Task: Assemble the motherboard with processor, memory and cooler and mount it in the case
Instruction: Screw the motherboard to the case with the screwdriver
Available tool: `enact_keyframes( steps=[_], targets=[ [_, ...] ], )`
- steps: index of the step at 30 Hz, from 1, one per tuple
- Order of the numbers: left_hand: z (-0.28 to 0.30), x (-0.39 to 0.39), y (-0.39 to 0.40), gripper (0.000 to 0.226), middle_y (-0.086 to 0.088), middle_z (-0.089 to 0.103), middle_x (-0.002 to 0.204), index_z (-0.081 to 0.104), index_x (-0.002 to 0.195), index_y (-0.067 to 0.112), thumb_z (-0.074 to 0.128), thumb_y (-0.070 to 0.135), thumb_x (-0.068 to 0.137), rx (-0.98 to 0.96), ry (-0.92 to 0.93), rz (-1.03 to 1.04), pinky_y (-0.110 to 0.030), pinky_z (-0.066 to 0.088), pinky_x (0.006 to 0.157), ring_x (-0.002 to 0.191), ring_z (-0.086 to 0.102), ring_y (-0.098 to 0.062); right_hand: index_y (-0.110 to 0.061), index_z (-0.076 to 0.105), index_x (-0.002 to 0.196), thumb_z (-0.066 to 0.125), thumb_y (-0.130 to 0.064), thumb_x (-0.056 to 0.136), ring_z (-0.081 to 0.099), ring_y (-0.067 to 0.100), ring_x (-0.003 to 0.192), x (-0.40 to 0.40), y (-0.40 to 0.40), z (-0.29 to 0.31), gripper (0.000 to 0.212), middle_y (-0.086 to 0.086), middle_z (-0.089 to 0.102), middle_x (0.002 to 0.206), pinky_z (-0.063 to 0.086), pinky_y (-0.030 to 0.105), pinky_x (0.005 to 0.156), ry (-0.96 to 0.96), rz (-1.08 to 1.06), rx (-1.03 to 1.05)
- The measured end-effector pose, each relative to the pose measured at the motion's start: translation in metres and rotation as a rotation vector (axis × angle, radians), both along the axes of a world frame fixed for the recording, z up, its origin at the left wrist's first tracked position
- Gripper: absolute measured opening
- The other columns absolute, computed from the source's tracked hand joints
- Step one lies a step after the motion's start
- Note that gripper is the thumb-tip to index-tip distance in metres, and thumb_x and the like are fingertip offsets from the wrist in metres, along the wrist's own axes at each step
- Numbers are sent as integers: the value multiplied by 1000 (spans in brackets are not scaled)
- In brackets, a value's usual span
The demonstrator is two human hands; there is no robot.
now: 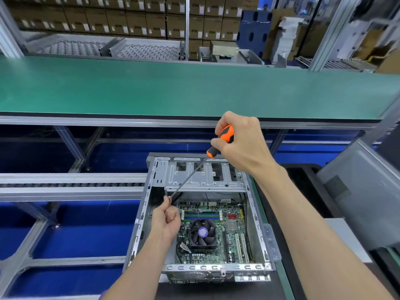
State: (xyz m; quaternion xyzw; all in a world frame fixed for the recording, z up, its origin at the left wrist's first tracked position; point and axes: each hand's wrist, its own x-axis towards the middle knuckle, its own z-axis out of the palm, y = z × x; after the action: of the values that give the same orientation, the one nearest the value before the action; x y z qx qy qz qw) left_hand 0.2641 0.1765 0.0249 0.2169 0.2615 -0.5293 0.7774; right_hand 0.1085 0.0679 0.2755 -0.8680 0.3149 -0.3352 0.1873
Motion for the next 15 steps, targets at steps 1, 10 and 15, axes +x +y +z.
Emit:
enact_keyframes(
  steps=[1,10,15],
  targets=[
    [1,0,0,14,7,24,51,64,96,7,53,14,101,-17,23,23,-19,19,32,35,19,-7,-19,57,81,74,-16,78,46,10,55,0,0,0,17,-3,56,59,34,22,55,-8,-1,2],
    [7,-2,4,18,7,23,54,59,87,8,53,18,100,-171,110,137,-19,16,37,37,20,-6,-14,57,83,71,-3,77,57,-8,55,-2,4,-2,19,-13,58,54,35,5,51,-89,66,29],
    [8,1,6,16,6,26,54,61,91,5,52,15,100,-186,149,168,-21,21,32,36,21,-6,-14,57,84,71,-3,76,59,-4,56,0,4,-4,20,-3,65,60,34,8,52,-79,93,26]
  ],
)
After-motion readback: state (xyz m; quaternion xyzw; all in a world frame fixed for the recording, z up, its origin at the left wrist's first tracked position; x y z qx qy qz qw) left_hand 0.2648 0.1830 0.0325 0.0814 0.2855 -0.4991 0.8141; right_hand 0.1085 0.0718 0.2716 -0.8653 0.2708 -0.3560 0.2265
